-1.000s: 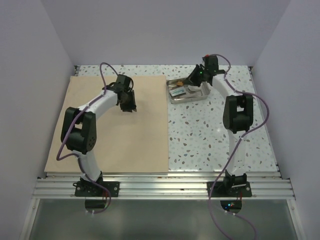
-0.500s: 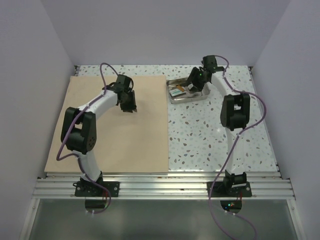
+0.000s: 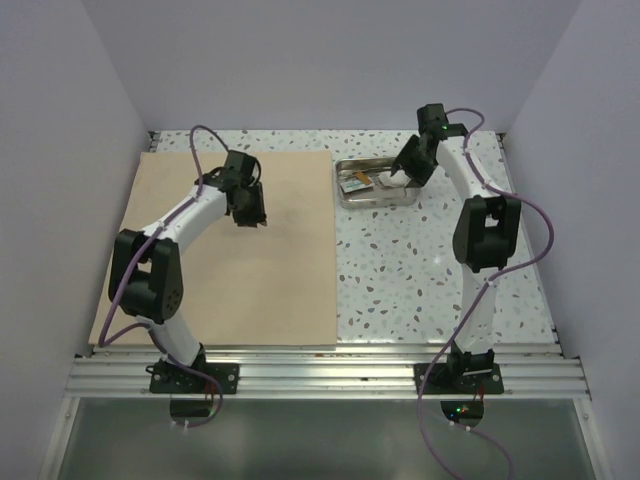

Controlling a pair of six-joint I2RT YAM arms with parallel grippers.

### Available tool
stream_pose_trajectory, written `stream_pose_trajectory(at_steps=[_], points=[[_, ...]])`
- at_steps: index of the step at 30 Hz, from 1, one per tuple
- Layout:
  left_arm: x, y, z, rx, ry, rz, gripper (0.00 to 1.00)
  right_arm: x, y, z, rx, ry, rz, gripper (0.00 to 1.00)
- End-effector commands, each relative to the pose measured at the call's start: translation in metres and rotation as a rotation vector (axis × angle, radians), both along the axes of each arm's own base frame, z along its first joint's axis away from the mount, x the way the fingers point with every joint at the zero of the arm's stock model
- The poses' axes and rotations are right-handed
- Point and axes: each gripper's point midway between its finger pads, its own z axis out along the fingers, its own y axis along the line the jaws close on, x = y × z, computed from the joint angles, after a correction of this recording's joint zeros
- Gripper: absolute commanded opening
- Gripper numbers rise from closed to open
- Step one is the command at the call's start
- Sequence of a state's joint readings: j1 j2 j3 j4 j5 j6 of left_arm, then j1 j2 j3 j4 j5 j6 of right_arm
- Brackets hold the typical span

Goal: Prepare the surgical pack

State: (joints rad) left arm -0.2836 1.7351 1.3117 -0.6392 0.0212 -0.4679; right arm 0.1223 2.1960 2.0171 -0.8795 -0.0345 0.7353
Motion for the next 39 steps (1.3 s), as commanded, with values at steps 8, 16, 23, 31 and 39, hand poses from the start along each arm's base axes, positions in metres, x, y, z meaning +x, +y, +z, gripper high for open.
stream_pose_trajectory(at_steps=[8, 16, 23, 31, 39], points=[[-0.010, 0.021, 0.035, 0.066, -0.074, 0.042, 0.36, -0.028, -0.012, 0.004, -0.100, 0.076, -0.208, 0.57], [-0.017, 0.025, 0.054, 0.064, -0.107, 0.050, 0.37, -0.011, -0.007, -0.035, -0.111, 0.127, -0.253, 0.57], [-0.025, 0.036, 0.080, 0.090, -0.160, 0.058, 0.38, -0.008, -0.004, -0.053, -0.093, 0.151, -0.294, 0.48], [-0.026, 0.041, 0.105, 0.099, -0.198, 0.076, 0.38, -0.003, 0.003, -0.053, -0.050, 0.152, -0.317, 0.14], [-0.030, 0.044, 0.120, 0.086, -0.231, 0.089, 0.39, -0.005, 0.026, -0.016, 0.055, 0.133, -0.283, 0.00]])
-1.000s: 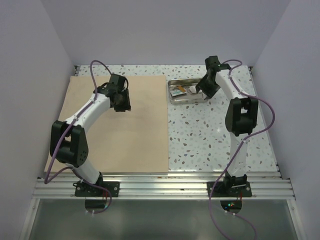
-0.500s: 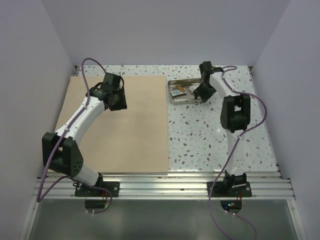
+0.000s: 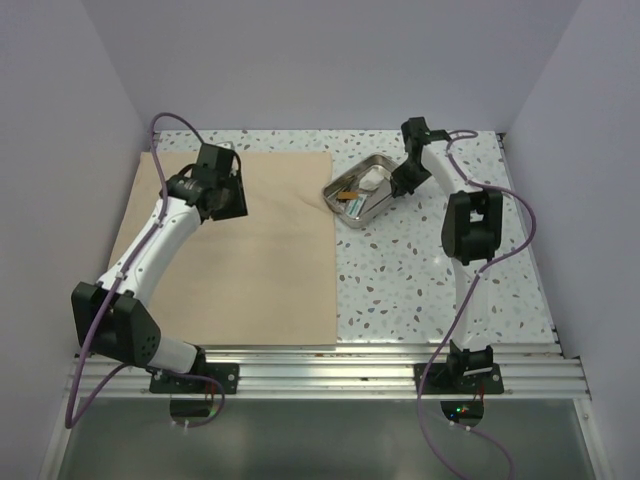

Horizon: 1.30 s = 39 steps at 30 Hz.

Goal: Prepare the surgical pack

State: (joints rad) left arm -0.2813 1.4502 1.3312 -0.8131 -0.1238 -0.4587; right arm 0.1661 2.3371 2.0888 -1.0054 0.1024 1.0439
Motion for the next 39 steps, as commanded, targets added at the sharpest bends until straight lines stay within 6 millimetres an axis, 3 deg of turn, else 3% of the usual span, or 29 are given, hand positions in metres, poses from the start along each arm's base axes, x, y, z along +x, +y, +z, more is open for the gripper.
stream_pose_trajectory(at_steps=[1, 7, 15, 21, 26, 31, 32, 33, 36, 39], points=[[0.002, 0.007, 0.029, 0.001, -0.072, 0.014, 0.39, 0.003, 0.023, 0.044, 0.085, -0.061, 0.005, 0.00], [0.004, 0.005, 0.033, -0.015, -0.077, 0.024, 0.40, -0.011, 0.074, 0.087, 0.131, -0.123, 0.075, 0.00], [0.000, 0.007, 0.039, -0.018, -0.086, 0.028, 0.40, -0.021, 0.108, 0.137, 0.181, -0.224, 0.148, 0.00], [-0.003, 0.008, 0.045, -0.016, -0.098, 0.022, 0.40, -0.025, 0.102, 0.166, 0.156, -0.294, 0.193, 0.00], [-0.007, 0.019, 0.050, 0.014, -0.107, 0.047, 0.40, -0.043, 0.125, 0.179, 0.162, -0.315, 0.272, 0.00], [-0.008, 0.026, 0.053, 0.024, -0.099, 0.068, 0.41, -0.069, 0.196, 0.161, 0.246, -0.316, 0.324, 0.00], [-0.011, 0.030, 0.051, 0.038, -0.085, 0.080, 0.41, -0.067, 0.211, 0.165, 0.264, -0.358, 0.335, 0.00], [-0.012, 0.031, 0.049, 0.036, -0.076, 0.093, 0.41, -0.077, 0.235, 0.159, 0.277, -0.356, 0.359, 0.00], [-0.024, 0.037, 0.043, 0.047, -0.032, 0.135, 0.41, -0.091, 0.282, 0.143, 0.320, -0.348, 0.377, 0.00], [-0.036, 0.047, 0.037, 0.071, -0.006, 0.185, 0.41, -0.101, 0.319, 0.137, 0.368, -0.369, 0.371, 0.00]])
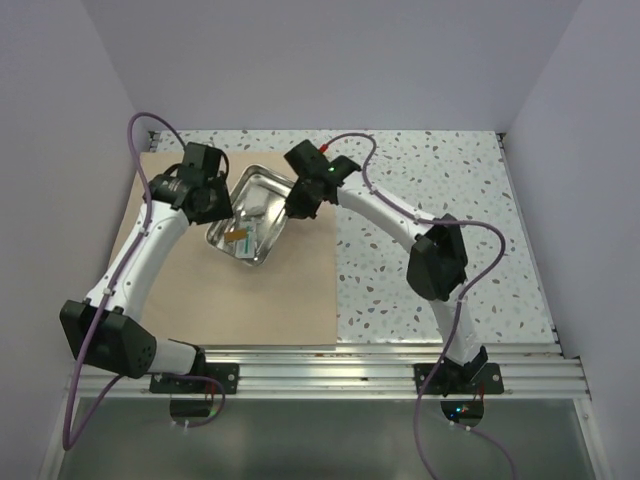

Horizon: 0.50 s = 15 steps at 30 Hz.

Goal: Prepare the surgical pack

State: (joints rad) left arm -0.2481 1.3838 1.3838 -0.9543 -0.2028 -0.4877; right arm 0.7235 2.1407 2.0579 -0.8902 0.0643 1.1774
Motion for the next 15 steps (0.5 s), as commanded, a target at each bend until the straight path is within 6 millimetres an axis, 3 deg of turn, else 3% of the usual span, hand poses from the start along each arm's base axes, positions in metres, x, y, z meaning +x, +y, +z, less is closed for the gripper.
stream_pose_trajectory(at_steps=[1, 5, 7, 9, 15], points=[[-0.016, 0.020, 0.010, 0.032, -0.014, 0.095, 0.41, 0.015, 0.054, 0.027, 0.191, -0.094, -0.071, 0.00], [-0.020, 0.024, 0.014, 0.039, -0.030, 0.098, 0.41, -0.004, 0.088, 0.008, 0.202, -0.069, -0.059, 0.00], [-0.022, 0.025, 0.008, 0.044, -0.029, 0.096, 0.41, -0.010, 0.093, 0.001, 0.186, -0.059, -0.061, 0.00], [-0.025, 0.027, 0.001, 0.048, -0.012, 0.100, 0.41, -0.019, 0.091, -0.021, 0.152, -0.021, -0.083, 0.00], [-0.028, 0.034, -0.014, 0.073, 0.010, 0.130, 0.41, -0.021, 0.095, -0.046, 0.126, -0.006, -0.099, 0.00]])
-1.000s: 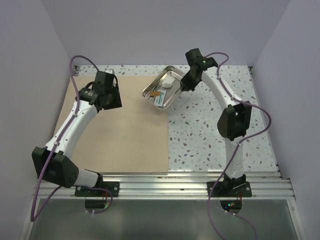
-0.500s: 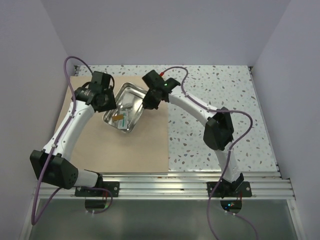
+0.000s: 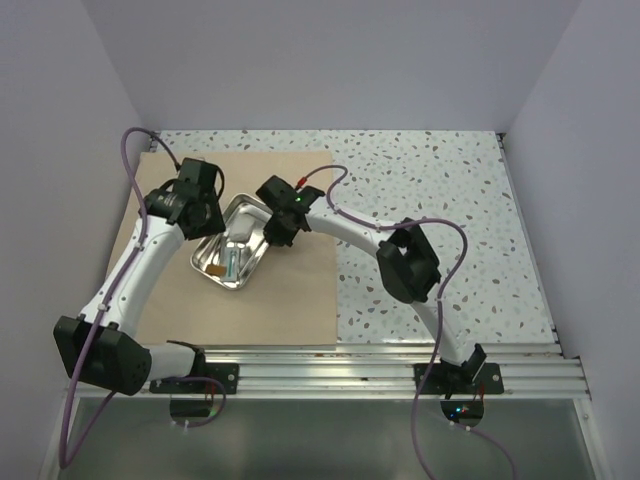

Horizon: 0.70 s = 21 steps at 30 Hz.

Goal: Prepare the surgical pack

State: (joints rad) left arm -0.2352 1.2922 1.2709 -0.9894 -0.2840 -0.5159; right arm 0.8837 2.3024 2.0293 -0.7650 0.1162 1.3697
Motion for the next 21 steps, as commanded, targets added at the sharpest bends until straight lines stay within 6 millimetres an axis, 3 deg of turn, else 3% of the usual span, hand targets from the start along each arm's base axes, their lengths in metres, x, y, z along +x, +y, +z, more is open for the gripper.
stream_pose_trajectory(at_steps=[1, 4, 8, 11, 13, 16, 19, 21], points=[[0.003, 0.008, 0.000, 0.008, -0.029, 0.047, 0.41, 0.019, 0.021, 0.029, 0.119, -0.074, -0.073, 0.00], [0.004, 0.005, -0.003, -0.002, -0.020, 0.038, 0.41, 0.014, 0.027, 0.024, 0.126, -0.051, -0.068, 0.00], [0.005, 0.004, -0.007, -0.005, -0.011, 0.035, 0.41, 0.008, 0.027, 0.028, 0.120, -0.039, -0.027, 0.34], [0.006, 0.005, -0.008, 0.004, -0.011, 0.037, 0.41, 0.001, 0.026, 0.033, 0.107, -0.047, 0.055, 0.51], [0.007, 0.006, -0.009, 0.011, -0.007, 0.040, 0.41, 0.000, 0.022, 0.044, 0.082, -0.095, 0.146, 0.56], [0.008, 0.010, -0.006, 0.023, -0.008, 0.056, 0.42, 0.012, 0.000, 0.063, -0.007, -0.216, 0.296, 0.67], [0.010, 0.014, 0.000, 0.032, -0.013, 0.067, 0.43, 0.042, -0.047, 0.073, -0.210, -0.320, 0.395, 0.80], [0.010, 0.012, 0.002, 0.024, -0.015, 0.064, 0.43, 0.066, -0.078, 0.070, -0.294, -0.335, 0.451, 0.83]])
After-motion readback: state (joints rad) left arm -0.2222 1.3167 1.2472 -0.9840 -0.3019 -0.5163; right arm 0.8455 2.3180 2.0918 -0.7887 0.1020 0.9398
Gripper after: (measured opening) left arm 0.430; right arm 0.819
